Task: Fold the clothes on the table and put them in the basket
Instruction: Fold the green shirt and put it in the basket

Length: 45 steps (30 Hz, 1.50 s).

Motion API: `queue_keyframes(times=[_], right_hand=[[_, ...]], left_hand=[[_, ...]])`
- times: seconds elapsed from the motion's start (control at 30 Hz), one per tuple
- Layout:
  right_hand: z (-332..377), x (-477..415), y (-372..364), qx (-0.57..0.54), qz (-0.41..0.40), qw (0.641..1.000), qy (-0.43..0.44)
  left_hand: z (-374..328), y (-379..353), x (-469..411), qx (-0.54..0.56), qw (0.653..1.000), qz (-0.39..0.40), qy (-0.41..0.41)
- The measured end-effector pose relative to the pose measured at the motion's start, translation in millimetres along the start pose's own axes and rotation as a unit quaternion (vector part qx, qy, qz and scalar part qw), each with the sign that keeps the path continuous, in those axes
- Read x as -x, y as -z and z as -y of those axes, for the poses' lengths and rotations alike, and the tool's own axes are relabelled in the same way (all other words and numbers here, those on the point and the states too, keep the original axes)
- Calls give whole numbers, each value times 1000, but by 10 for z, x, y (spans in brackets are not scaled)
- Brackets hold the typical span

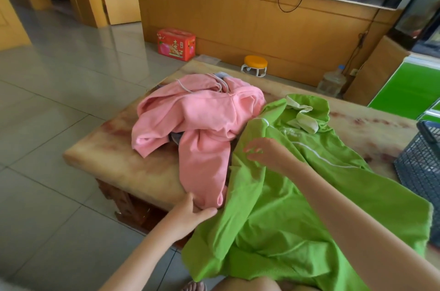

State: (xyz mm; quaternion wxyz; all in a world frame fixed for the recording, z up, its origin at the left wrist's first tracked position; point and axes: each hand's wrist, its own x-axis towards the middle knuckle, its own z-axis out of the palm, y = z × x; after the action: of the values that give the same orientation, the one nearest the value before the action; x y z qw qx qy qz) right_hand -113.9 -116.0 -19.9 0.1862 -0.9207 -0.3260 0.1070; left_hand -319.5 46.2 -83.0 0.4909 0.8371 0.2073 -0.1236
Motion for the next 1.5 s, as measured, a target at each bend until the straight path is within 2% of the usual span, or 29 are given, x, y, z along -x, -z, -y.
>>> queue_keyframes(times=[0.13, 0.23, 0.3, 0.37, 0.5, 0.63, 0.73, 0.83, 0.93, 1.07, 1.13, 1.2, 1.27, 1.3, 1.37, 1.5], right_hand=[[70, -127, -170, -7, 64, 996, 54], [60, -149, -240, -4, 106, 993, 53], [21, -127, -253, 74, 129, 987, 54], [-28, -82, -266, 191, 156, 967, 70], [-135, -55, -298, 241, 209, 945, 65], [-167, -38, -194, 239, 116, 962, 69], [-189, 41, 52, 89, -4, 995, 50], [-173, 144, 308, -78, -118, 989, 46], [-53, 166, 450, -169, -195, 966, 32], [137, 67, 415, -212, -249, 944, 34], [215, 1, 282, -186, -215, 958, 47], [208, -69, 68, -68, -64, 995, 37], [155, -72, -170, 47, 106, 993, 30], [116, -56, -252, 60, 141, 988, 28], [64, -4, -288, 13, 128, 991, 23], [-34, 18, -127, -108, 27, 994, 8]], left_hand=[[-7, -154, 79, 40, 998, -48, -15], [-50, -162, 178, 71, 995, -68, -33], [-124, -140, 241, 95, 992, -67, -49], [-207, -120, 286, 118, 990, -47, -55], [-312, -97, 291, 136, 990, -1, -25], [-300, -78, 262, 104, 994, 33, -10], [-331, -77, 269, 109, 992, 56, -15], [-433, -37, 291, 146, 987, 59, -36], [-542, 96, 310, 184, 979, -9, -91], [-559, 369, 328, 182, 968, -125, -123], [-455, 455, 306, 140, 973, -143, -116], [-256, 468, 247, 83, 985, -131, -79], [-34, 432, 184, 44, 993, -107, -31], [54, 418, 156, 37, 993, -107, -16], [147, 419, 89, 50, 991, -126, -12], [14, 484, -41, 53, 983, -163, -59]])
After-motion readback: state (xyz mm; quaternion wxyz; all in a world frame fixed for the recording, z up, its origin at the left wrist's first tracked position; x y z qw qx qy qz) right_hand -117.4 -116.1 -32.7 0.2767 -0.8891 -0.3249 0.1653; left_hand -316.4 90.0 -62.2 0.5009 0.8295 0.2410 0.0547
